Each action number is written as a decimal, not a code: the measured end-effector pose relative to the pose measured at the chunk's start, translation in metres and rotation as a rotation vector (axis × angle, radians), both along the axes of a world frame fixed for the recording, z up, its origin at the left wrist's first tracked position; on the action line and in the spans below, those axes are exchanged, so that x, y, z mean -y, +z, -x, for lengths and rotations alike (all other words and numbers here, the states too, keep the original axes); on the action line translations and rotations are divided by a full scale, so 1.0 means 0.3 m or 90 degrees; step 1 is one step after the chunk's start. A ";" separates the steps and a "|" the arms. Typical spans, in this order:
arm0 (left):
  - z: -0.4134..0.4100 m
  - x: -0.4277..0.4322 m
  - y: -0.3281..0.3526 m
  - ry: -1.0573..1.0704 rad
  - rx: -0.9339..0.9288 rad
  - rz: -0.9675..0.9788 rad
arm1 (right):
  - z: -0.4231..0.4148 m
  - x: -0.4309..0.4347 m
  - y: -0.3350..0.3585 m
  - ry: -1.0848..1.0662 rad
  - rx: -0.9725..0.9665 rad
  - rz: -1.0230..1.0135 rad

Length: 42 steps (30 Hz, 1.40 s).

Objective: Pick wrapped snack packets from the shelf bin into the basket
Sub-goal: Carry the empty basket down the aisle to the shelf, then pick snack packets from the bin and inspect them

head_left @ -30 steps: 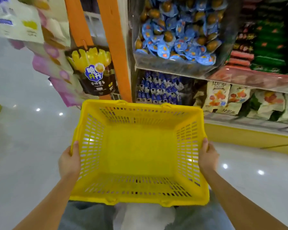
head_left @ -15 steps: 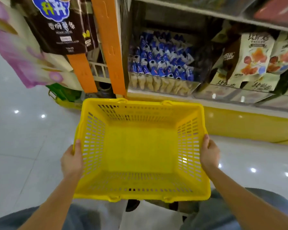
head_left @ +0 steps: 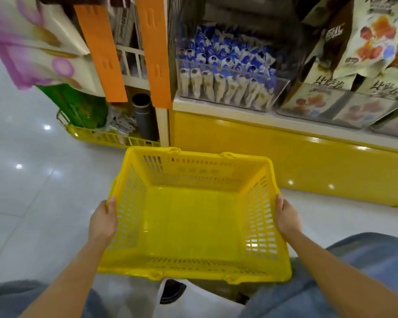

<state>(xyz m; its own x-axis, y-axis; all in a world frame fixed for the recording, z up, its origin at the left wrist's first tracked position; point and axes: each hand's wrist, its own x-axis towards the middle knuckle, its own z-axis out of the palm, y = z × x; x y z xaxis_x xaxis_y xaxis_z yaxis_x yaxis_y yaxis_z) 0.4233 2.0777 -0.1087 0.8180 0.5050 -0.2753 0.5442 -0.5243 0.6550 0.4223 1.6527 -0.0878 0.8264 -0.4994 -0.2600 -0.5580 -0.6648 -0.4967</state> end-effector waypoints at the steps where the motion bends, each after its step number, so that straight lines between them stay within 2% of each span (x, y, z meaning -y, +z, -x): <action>1: -0.004 0.004 0.003 -0.013 -0.003 0.000 | 0.005 0.009 -0.008 0.006 -0.005 -0.004; 7: 0.000 0.007 0.037 -0.069 -0.045 -0.022 | 0.033 0.033 -0.001 0.044 -0.037 -0.008; 14: -0.092 0.009 0.135 -0.089 -0.127 -0.038 | 0.019 -0.006 0.092 0.122 -0.155 -0.006; 17: -0.178 0.052 0.240 -0.177 -0.051 -0.109 | -0.024 -0.041 0.195 0.233 -0.135 0.061; 20: -0.269 0.135 0.384 -0.259 0.095 -0.132 | -0.107 -0.076 0.348 0.337 0.013 0.097; 25: -0.434 0.284 0.654 -0.380 0.356 -0.182 | -0.305 -0.186 0.619 0.431 0.276 0.063; 29: -0.567 0.375 0.784 -0.463 0.440 -0.186 | -0.526 -0.313 0.760 0.461 0.385 0.025; 32: -0.632 0.392 0.783 -0.534 0.429 -0.223 | -0.732 -0.421 0.793 0.475 0.374 0.018; 35: -0.656 0.374 0.739 -0.617 0.442 -0.324 | -0.902 -0.514 0.783 0.492 0.280 0.005; 39: -0.665 0.340 0.728 -0.655 0.465 -0.324 | -1.025 -0.597 0.742 0.558 0.182 -0.014; 42: -0.667 0.334 0.738 -0.671 0.468 -0.319 | -1.065 -0.614 0.733 0.565 0.164 0.006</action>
